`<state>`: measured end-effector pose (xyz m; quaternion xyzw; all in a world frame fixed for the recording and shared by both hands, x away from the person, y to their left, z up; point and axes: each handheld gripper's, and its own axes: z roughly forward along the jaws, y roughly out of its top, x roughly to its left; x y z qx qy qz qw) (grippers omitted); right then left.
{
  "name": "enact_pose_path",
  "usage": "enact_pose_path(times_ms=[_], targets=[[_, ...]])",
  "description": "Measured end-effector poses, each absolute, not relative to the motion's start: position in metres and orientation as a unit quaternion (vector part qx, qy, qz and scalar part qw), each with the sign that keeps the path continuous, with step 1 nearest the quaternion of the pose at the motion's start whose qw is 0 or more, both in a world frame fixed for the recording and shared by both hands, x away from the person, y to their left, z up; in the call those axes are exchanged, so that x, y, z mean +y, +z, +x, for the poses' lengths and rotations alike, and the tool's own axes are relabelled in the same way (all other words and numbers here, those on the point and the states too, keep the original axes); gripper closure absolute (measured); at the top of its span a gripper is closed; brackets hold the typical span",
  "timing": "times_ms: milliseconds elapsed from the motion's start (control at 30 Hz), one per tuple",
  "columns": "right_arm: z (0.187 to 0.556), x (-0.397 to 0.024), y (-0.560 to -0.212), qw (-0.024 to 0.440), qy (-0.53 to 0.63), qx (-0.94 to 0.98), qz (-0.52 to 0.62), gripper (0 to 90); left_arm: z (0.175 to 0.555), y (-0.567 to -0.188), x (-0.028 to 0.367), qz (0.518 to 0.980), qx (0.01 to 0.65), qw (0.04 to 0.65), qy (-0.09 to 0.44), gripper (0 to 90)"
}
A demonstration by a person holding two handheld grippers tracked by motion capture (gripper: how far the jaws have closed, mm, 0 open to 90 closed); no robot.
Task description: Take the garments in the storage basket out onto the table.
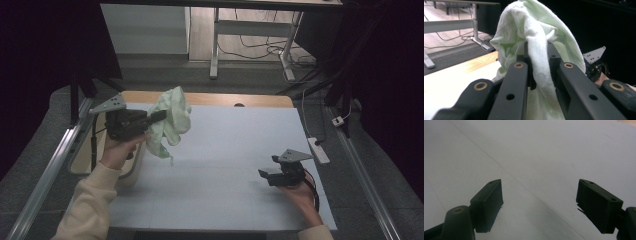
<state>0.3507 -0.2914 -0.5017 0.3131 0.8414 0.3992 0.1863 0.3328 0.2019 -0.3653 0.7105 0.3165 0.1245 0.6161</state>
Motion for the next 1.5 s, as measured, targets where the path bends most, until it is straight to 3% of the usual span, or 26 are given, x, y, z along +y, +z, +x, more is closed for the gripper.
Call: enact_pose_path(times_ms=[400,767,1500], targets=[[0.351,-0.292,-0.502,0.186,0.399,0.842,0.313,20.7,0.349,-0.386,0.156,0.756,0.298,0.572,0.105,82.5],[0.351,-0.292,-0.503,0.185,0.399,0.843,0.311,20.9,0.366,-0.428,0.112,0.801,0.295,0.517,0.068,82.4],[0.352,-0.292,-0.504,0.184,0.396,0.844,0.310,20.9,0.379,-0.494,0.071,0.847,0.303,0.436,0.032,80.0]])
